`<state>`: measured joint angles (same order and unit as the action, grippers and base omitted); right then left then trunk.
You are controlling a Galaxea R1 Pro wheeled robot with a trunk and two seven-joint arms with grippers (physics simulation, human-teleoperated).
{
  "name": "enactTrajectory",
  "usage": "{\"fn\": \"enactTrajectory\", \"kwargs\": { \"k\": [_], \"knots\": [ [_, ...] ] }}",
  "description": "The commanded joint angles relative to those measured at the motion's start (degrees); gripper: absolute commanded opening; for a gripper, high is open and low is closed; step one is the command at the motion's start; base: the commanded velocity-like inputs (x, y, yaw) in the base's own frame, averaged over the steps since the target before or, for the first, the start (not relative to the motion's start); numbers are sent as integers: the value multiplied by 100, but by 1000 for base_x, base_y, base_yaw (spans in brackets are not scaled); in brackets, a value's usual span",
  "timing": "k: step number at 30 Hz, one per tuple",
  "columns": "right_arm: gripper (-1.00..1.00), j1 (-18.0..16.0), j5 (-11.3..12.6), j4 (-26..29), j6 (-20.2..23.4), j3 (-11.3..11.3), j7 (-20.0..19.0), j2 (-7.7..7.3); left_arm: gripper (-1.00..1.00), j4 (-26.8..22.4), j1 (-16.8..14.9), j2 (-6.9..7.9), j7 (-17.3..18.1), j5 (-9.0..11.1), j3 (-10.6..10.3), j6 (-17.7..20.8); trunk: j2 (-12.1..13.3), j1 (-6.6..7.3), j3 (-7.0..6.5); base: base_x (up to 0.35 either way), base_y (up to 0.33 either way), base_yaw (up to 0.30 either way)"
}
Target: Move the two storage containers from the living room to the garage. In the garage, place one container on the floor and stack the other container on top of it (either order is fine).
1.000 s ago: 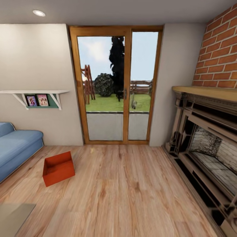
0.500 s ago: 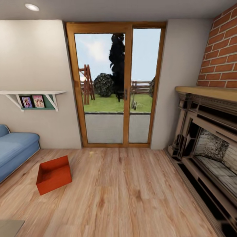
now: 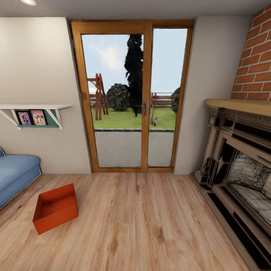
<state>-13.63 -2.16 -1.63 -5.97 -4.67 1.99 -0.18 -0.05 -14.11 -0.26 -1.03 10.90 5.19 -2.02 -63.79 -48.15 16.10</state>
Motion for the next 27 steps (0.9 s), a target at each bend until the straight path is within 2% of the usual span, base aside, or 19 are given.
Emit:
{"fn": "enactTrajectory", "kwargs": {
  "k": [1, 27],
  "knots": [
    [100, -8, -22, -18, -27, -43, 21, 1, 100, 5, -4, -1, -11, -1, 44, -18, -4, -3, 7, 320, 0, 0],
    [100, -8, -13, -20, -35, -35, 21, 8, 100, -1, -4, 0, -11, -1, 44, -18, -4, -3, 7, 320, 0, 0]
  ]
}}
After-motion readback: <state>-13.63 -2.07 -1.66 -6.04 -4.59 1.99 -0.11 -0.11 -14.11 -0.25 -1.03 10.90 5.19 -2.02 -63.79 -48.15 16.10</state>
